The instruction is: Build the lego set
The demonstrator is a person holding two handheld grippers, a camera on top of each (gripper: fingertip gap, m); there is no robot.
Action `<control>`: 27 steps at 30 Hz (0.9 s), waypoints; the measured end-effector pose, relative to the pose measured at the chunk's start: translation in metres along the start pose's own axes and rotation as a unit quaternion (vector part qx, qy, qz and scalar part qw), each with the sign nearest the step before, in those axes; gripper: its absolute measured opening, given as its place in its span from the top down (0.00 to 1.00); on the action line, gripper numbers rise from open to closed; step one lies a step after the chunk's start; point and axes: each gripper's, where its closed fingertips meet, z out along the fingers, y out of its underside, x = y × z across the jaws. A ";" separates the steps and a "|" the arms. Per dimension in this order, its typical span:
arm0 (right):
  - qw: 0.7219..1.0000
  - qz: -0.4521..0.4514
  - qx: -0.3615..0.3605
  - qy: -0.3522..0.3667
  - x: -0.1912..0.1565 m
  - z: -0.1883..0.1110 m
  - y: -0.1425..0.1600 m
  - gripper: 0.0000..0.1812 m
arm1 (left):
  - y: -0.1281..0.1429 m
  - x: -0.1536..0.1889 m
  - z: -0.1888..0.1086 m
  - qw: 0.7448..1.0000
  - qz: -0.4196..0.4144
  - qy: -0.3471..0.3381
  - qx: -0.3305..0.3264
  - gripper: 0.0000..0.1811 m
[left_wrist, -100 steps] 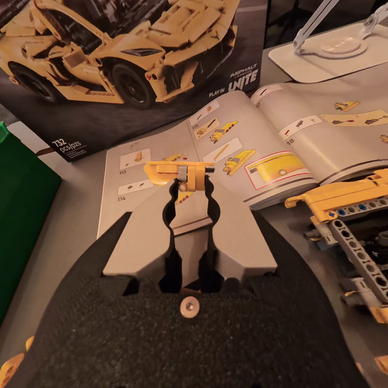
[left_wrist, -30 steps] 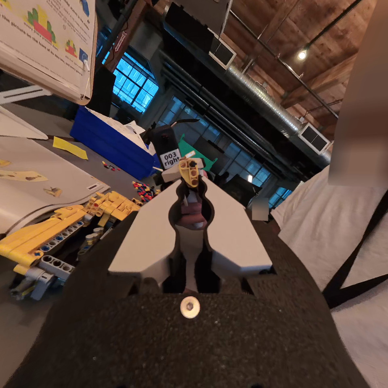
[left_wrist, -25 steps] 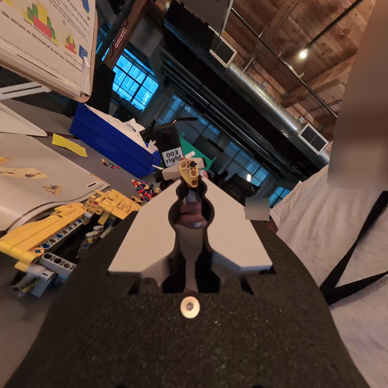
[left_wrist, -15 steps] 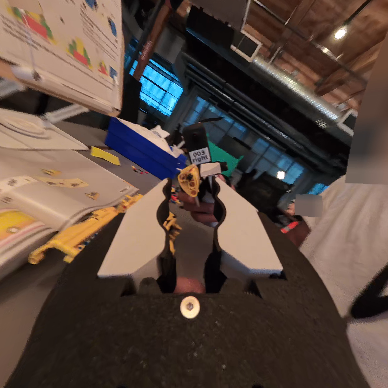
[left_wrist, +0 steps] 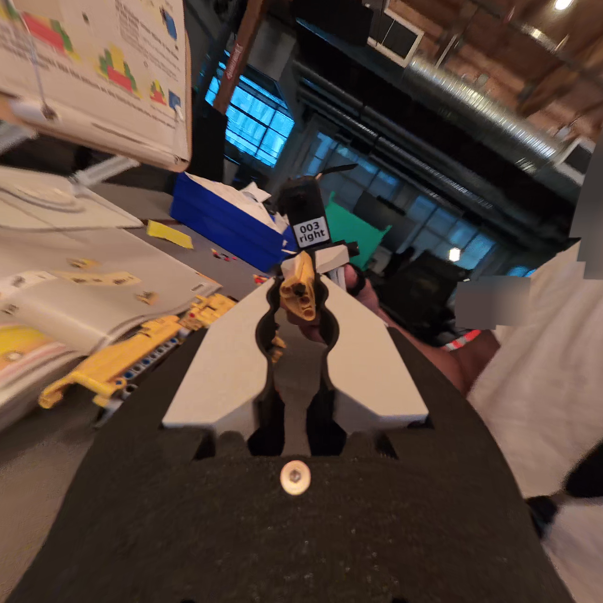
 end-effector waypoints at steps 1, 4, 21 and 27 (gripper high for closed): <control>1.000 -0.014 -0.001 0.004 0.000 0.000 0.000 1.00 | 0.000 0.000 0.000 1.000 -0.026 0.011 -0.002 0.89; 0.999 -0.051 0.007 0.014 -0.002 0.002 -0.002 1.00 | -0.002 0.000 -0.001 0.999 -0.042 0.019 0.002 0.89; 0.992 -0.115 0.012 0.043 -0.002 0.001 -0.006 1.00 | 0.003 0.003 0.001 0.982 -0.178 0.069 -0.007 0.93; 0.948 -0.282 -0.051 0.143 0.019 -0.008 -0.003 0.78 | 0.007 -0.003 -0.001 0.968 -0.239 0.068 -0.017 0.93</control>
